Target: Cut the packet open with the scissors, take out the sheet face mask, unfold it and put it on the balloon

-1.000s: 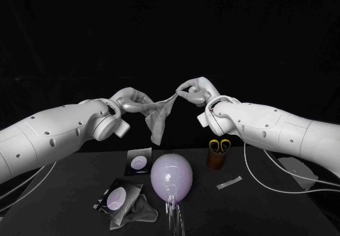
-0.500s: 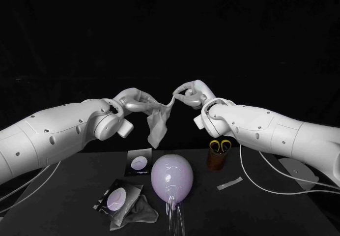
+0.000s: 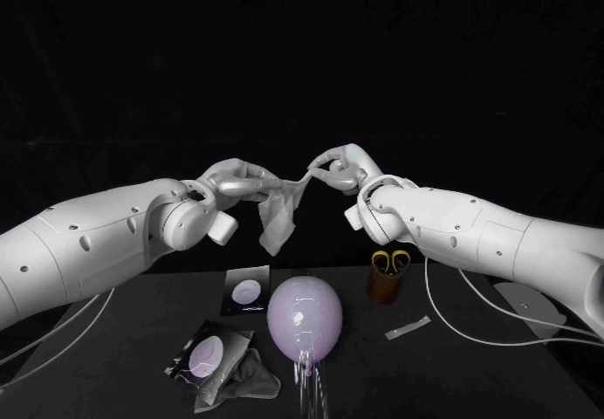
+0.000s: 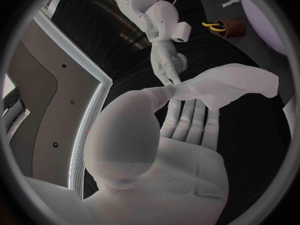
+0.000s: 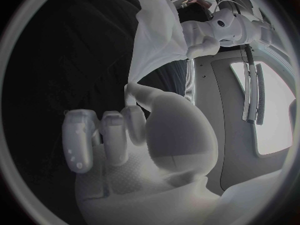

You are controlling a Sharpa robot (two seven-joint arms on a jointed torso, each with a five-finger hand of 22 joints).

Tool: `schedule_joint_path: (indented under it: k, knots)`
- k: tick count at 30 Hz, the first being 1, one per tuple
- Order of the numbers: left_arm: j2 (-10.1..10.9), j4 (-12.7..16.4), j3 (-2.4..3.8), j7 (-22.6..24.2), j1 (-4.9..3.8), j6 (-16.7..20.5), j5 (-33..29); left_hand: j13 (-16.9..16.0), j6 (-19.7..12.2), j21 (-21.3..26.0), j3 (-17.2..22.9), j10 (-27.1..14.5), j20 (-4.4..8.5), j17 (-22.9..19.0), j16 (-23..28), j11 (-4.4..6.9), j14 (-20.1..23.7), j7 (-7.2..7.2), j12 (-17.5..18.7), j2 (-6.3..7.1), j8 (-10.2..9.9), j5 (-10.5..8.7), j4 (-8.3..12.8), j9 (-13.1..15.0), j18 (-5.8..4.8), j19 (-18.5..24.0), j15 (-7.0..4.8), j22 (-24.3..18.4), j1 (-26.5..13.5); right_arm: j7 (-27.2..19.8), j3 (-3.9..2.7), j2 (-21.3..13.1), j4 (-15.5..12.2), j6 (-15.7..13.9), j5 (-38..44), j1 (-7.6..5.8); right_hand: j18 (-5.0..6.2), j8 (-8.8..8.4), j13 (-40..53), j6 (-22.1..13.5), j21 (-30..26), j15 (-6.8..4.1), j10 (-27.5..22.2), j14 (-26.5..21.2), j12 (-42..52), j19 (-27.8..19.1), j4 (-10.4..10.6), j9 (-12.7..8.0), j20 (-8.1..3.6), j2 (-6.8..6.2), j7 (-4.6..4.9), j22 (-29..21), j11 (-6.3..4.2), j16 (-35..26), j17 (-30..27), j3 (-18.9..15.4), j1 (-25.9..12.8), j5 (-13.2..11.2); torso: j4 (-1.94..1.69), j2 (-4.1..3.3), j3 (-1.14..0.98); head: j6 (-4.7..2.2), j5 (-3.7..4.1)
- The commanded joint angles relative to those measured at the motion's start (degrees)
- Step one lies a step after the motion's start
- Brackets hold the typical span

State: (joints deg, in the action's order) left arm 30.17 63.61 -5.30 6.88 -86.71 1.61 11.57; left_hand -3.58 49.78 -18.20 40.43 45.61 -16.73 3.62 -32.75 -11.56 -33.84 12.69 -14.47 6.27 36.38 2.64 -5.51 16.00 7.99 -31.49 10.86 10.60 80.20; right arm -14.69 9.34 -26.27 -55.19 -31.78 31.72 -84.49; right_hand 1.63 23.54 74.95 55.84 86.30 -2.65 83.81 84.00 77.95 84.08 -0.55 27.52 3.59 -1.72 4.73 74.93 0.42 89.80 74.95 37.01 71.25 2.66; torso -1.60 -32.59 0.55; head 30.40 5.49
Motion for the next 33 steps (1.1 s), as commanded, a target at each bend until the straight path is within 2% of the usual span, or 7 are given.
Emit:
schedule_joint_path:
  k: [1,10,13,20,21,31,33]
  knots:
    - [0.0,-0.1,0.05,2.8,0.03,-5.6,-7.6,0.1,-0.7,1.6,0.6,0.4,0.02,0.0,1.7,-0.08,-0.7,0.03,1.0,-0.26,0.3,0.2,0.2,0.2,-0.65,0.7,0.06,-1.2,0.4,0.7,-0.01,0.3,0.7,0.8,0.8,0.01,-0.64,1.49,8.8,0.3,-0.1,-0.39,0.5,6.0,-0.3,3.6,0.0,6.7,-0.32,0.63,0.01,13.8,-0.01,0.2,15.0,0.2,0.2,0.1,-0.02,-0.02,-0.02,-0.05,0.05]
    - [-0.1,-0.4,0.03,3.6,0.47,-13.1,-13.9,0.0,-5.7,3.8,2.2,0.4,0.13,0.2,8.9,-0.84,-4.4,1.05,6.5,-2.27,5.0,0.15,0.4,3.0,0.98,-6.4,0.39,-4.0,-1.0,1.4,0.0,1.0,2.0,1.2,1.0,0.1,-0.61,1.52,8.8,0.2,-0.2,-0.37,0.5,6.0,-0.3,3.5,0.0,6.7,-0.31,0.66,0.04,13.7,0.01,0.1,15.0,0.3,0.2,0.1,0.02,-0.02,-0.03,-0.01,0.1]
    - [-0.3,-0.5,0.03,3.6,0.66,-14.7,-15.3,0.0,-11.8,4.4,3.4,-0.8,0.05,0.3,12.0,-1.6,-5.9,2.12,8.9,-5.03,11.2,0.12,-0.6,6.0,1.84,-11.5,0.64,-5.2,-1.8,1.6,0.0,1.3,2.4,1.1,1.1,0.13,-0.61,1.52,8.8,0.2,-0.2,-0.37,0.5,6.0,-0.3,3.5,0.0,6.7,-0.31,0.66,0.04,13.7,0.01,0.1,15.0,0.3,0.2,0.1,-0.03,-0.06,-0.03,-0.01,0.17]
    - [-0.6,-0.6,0.03,3.4,0.93,-15.3,-17.6,-0.1,-20.7,6.3,6.7,-3.1,0.14,0.5,15.3,-2.63,-7.6,3.69,10.5,-7.46,20.4,0.15,-3.1,10.0,1.87,-14.8,0.98,-6.9,-3.3,1.4,0.0,1.9,3.0,1.4,0.6,0.2,-0.59,1.53,8.7,0.2,-0.3,-0.36,0.4,6.0,-0.4,3.5,0.0,6.7,-0.31,0.67,0.05,13.7,0.02,0.1,15.0,0.3,0.2,0.1,0.0,-0.04,-0.02,0.14,0.27]
    - [-0.6,-0.6,0.03,3.3,0.96,-15.3,-17.9,-0.3,-23.0,7.1,8.0,-3.3,0.22,0.5,16.2,-2.77,-8.1,3.7,10.1,-7.06,23.8,0.02,-3.6,11.4,1.8,-15.3,1.13,-6.9,-3.9,1.4,0.0,1.9,3.1,1.8,0.4,0.21,-0.59,1.53,8.7,0.2,-0.3,-0.36,0.4,6.0,-0.4,3.5,0.0,6.7,-0.31,0.67,0.05,13.7,0.02,0.1,15.0,0.3,0.2,0.1,-0.01,-0.04,-0.02,0.18,0.28]
    - [-0.8,-0.5,0.03,2.2,1.23,-15.4,-20.1,-0.3,-25.4,7.5,9.7,-2.7,0.25,0.8,17.0,-2.65,-9.7,4.05,9.3,-7.34,26.4,0.13,-4.8,11.7,2.16,-17.5,0.75,-6.8,-4.9,2.7,0.04,2.6,3.5,7.7,-0.8,0.23,0.48,1.4,5.8,-1.6,-4.6,0.19,-2.8,4.9,-6.3,0.8,0.5,6.9,0.05,1.46,0.76,12.2,0.61,-2.5,12.7,1.2,-0.2,0.1,0.0,0.07,-0.03,0.29,0.3]
    - [-0.8,-0.5,0.03,2.1,1.32,-15.4,-20.5,-0.3,-25.5,7.6,9.9,-2.4,0.26,0.8,17.1,-2.6,-9.9,4.02,9.1,-7.36,26.6,0.12,-4.9,11.7,2.17,-17.6,0.71,-6.8,-5.0,3.7,0.07,2.7,3.6,9.3,-0.8,0.24,1.15,0.28,2.9,-4.1,-7.7,0.81,-6.0,3.7,-12.2,-1.2,1.0,6.6,0.46,0.47,1.57,11.2,1.31,-5.1,10.6,0.2,-1.2,0.3,0.01,0.04,-0.02,0.23,0.32]
